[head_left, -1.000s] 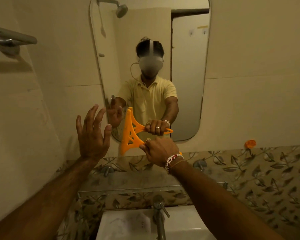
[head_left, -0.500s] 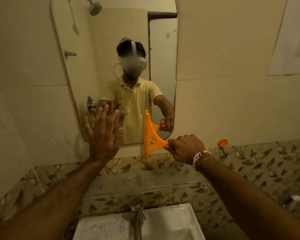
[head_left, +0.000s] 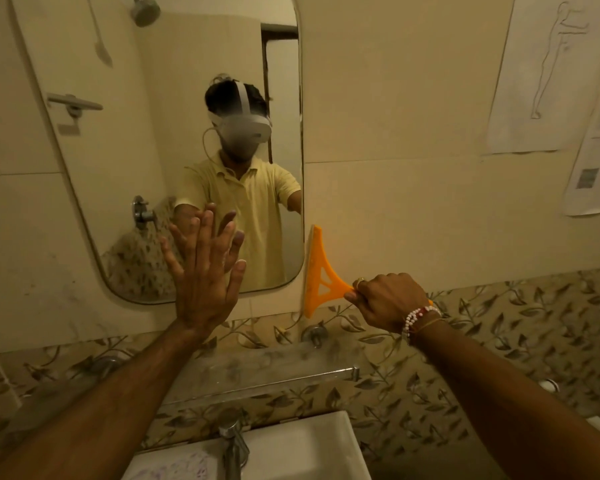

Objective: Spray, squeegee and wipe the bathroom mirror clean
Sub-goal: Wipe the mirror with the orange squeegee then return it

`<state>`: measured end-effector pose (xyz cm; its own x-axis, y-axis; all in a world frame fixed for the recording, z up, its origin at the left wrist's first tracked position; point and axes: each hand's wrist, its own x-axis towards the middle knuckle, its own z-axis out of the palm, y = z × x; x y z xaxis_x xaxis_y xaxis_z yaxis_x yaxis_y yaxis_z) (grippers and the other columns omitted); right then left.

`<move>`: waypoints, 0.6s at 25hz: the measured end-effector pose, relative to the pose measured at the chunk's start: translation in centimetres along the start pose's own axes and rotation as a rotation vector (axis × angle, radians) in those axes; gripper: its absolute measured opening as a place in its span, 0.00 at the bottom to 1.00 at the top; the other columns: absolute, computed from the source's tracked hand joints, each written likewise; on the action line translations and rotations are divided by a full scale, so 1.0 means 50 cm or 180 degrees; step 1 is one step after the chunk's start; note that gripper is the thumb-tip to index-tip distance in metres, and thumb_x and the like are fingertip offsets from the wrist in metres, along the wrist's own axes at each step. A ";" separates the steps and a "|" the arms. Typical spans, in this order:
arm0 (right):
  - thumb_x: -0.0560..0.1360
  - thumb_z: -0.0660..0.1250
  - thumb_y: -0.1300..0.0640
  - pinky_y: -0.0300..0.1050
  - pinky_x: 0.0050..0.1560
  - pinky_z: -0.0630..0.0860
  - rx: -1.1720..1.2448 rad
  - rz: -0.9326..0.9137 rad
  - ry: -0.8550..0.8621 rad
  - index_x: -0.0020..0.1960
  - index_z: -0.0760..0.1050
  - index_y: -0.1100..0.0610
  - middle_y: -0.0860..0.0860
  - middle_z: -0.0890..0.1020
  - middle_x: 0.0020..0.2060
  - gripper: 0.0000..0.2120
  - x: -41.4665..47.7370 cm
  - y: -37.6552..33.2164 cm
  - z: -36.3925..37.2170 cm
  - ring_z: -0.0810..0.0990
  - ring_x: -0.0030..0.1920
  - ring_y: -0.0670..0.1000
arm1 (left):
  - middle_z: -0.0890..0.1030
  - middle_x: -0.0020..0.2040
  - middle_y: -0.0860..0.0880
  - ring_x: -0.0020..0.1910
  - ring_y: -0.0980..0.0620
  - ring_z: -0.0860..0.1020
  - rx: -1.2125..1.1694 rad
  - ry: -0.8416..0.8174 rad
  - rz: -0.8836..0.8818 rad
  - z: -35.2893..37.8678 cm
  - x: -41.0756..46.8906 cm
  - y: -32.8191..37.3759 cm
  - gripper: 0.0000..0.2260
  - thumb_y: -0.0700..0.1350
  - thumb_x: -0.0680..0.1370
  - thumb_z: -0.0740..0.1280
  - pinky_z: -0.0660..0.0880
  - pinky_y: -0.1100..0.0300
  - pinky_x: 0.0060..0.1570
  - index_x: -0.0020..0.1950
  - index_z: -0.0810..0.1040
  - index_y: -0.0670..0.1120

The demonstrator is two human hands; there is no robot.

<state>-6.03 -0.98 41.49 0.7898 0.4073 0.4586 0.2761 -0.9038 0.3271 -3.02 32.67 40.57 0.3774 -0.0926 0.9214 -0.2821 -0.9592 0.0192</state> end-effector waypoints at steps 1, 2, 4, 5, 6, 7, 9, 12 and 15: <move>0.81 0.45 0.37 0.43 0.31 0.66 0.0000 0.0040 0.0003 0.43 0.71 0.51 0.47 0.68 0.27 0.24 -0.005 0.006 0.003 0.68 0.26 0.52 | 0.53 0.86 0.43 0.85 0.42 0.52 -0.0034 0.0000 0.0001 0.005 -0.001 0.006 0.30 0.62 0.86 0.46 0.41 0.30 0.78 0.84 0.62 0.49; 0.80 0.44 0.36 0.43 0.31 0.66 0.0009 0.0069 0.0017 0.44 0.71 0.51 0.46 0.68 0.27 0.25 -0.010 0.010 0.006 0.68 0.25 0.51 | 0.53 0.86 0.43 0.85 0.42 0.52 -0.0074 0.0005 0.0014 0.010 -0.001 0.012 0.30 0.62 0.86 0.46 0.41 0.29 0.78 0.84 0.62 0.49; 0.79 0.40 0.34 0.42 0.31 0.67 0.0117 0.0149 0.0059 0.42 0.70 0.50 0.46 0.68 0.26 0.27 -0.019 0.009 0.009 0.68 0.25 0.49 | 0.53 0.86 0.44 0.85 0.43 0.50 -0.0121 0.0012 0.0037 0.017 0.002 0.024 0.30 0.61 0.86 0.47 0.42 0.28 0.78 0.84 0.61 0.49; 0.77 0.37 0.33 0.42 0.31 0.69 0.0208 0.0218 0.0083 0.42 0.69 0.49 0.45 0.68 0.26 0.28 -0.023 0.007 0.009 0.69 0.25 0.48 | 0.53 0.86 0.44 0.85 0.44 0.50 -0.0134 0.0007 0.0048 0.021 0.004 0.029 0.30 0.61 0.86 0.47 0.42 0.28 0.78 0.84 0.61 0.49; 0.76 0.36 0.33 0.42 0.31 0.71 0.0306 0.0294 0.0119 0.42 0.69 0.49 0.45 0.68 0.25 0.29 -0.026 0.003 0.008 0.69 0.25 0.48 | 0.53 0.86 0.44 0.85 0.43 0.50 -0.0129 0.0001 0.0066 0.025 0.007 0.034 0.30 0.61 0.86 0.48 0.43 0.27 0.78 0.84 0.60 0.49; 0.76 0.36 0.33 0.43 0.32 0.72 0.0412 0.0389 0.0187 0.42 0.70 0.49 0.44 0.68 0.25 0.29 -0.029 -0.004 0.007 0.70 0.25 0.47 | 0.53 0.86 0.43 0.85 0.43 0.50 -0.0129 -0.0010 0.0099 0.029 0.010 0.038 0.30 0.61 0.85 0.49 0.43 0.27 0.77 0.85 0.60 0.49; 0.78 0.39 0.35 0.43 0.32 0.68 0.0656 0.0645 0.0425 0.42 0.72 0.50 0.43 0.66 0.24 0.28 -0.038 -0.022 0.007 0.69 0.24 0.47 | 0.53 0.86 0.43 0.85 0.42 0.51 -0.0214 -0.0026 0.0197 0.037 0.017 0.050 0.29 0.61 0.86 0.48 0.42 0.28 0.78 0.85 0.57 0.51; 0.78 0.41 0.37 0.44 0.29 0.69 0.1052 0.1184 0.0676 0.42 0.71 0.51 0.45 0.69 0.25 0.26 -0.066 -0.045 0.010 0.71 0.26 0.50 | 0.53 0.86 0.43 0.85 0.43 0.50 -0.0482 -0.0012 0.0319 0.049 0.030 0.081 0.29 0.62 0.85 0.47 0.40 0.31 0.79 0.85 0.57 0.52; 0.78 0.43 0.40 0.45 0.27 0.65 0.1414 0.1770 0.0913 0.41 0.70 0.53 0.48 0.70 0.26 0.24 -0.114 -0.053 0.018 0.69 0.25 0.50 | 0.56 0.86 0.43 0.85 0.44 0.51 -0.0995 0.0009 0.0463 0.063 0.035 0.137 0.28 0.62 0.85 0.50 0.41 0.29 0.78 0.84 0.58 0.53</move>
<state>-10.80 -1.00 37.27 0.7206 -0.1592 0.6748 0.1218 -0.9291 -0.3493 -1.51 25.10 41.07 0.3111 -0.2213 0.9243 -0.5897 -0.8076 0.0051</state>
